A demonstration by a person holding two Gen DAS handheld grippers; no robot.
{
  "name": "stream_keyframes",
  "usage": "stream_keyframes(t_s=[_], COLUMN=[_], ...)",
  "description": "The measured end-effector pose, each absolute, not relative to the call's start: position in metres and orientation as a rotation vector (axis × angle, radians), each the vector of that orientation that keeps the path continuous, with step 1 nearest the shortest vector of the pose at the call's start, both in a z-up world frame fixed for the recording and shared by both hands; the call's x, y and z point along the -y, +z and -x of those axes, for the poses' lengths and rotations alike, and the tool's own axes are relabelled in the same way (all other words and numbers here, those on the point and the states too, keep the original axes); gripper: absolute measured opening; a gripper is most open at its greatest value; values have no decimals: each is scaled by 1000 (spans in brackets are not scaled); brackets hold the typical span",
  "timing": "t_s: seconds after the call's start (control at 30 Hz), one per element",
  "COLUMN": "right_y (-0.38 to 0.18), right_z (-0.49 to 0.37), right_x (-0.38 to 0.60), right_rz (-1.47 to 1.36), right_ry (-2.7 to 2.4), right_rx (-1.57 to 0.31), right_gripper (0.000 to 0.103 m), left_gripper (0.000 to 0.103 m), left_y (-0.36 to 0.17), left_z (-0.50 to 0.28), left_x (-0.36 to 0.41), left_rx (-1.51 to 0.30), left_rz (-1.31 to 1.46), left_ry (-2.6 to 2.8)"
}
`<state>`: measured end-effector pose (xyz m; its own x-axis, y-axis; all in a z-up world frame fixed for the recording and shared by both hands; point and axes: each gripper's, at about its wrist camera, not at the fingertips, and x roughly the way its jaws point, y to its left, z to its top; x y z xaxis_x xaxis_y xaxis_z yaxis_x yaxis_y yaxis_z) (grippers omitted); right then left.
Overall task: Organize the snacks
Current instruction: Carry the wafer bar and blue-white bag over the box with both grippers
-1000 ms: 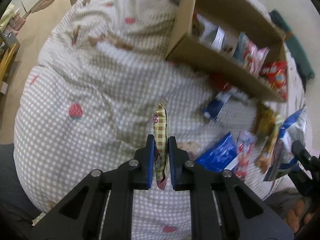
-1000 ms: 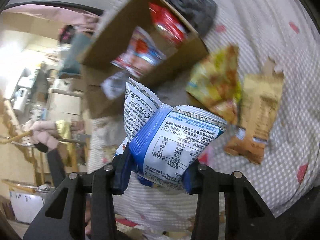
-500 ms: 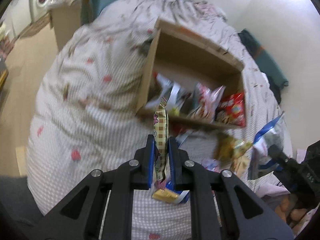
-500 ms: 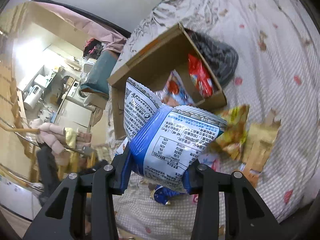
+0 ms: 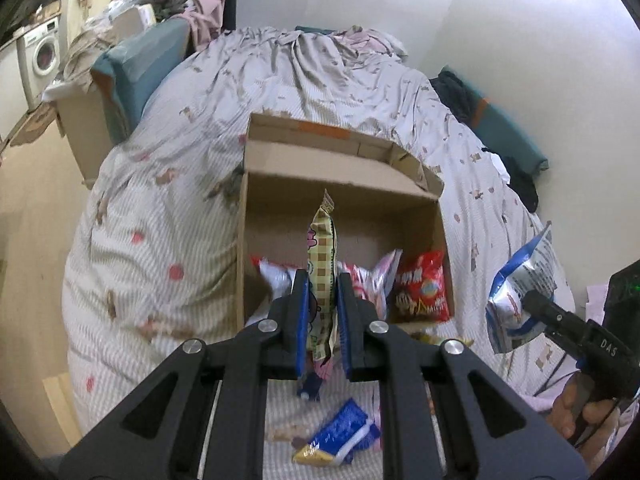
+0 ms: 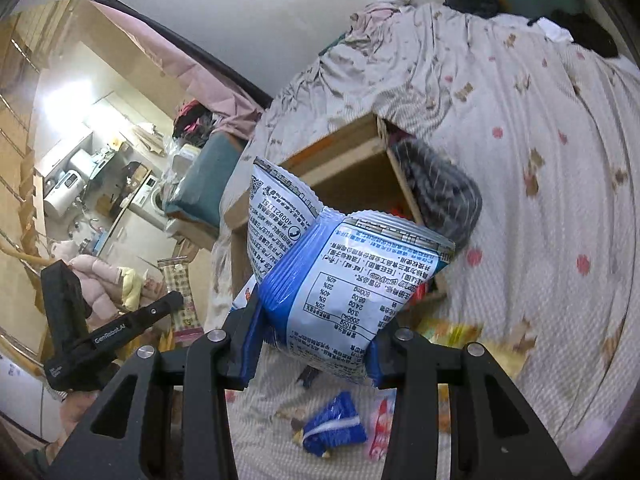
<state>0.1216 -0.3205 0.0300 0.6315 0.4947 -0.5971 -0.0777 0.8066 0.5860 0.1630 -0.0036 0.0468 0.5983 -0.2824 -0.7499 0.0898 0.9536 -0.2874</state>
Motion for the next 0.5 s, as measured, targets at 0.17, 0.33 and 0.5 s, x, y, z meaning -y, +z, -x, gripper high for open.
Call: stream_keyframes(t_s=[0.17, 0.33, 0.5], right_y=[30, 19, -4], right_z=[-154, -184, -211], right_x=[313, 300, 290], right_rz=[-523, -492, -489], right_ry=[341, 340, 348], right_rx=[-844, -875, -934], right_gripper=[43, 43, 44], left_gripper=[10, 10, 10], left_y=[41, 23, 2], left_z=[-186, -205, -223], left_x=[16, 24, 31], left_rx=[-916, -936, -969], left_rz=[194, 167, 167], left_ry=[-226, -219, -208])
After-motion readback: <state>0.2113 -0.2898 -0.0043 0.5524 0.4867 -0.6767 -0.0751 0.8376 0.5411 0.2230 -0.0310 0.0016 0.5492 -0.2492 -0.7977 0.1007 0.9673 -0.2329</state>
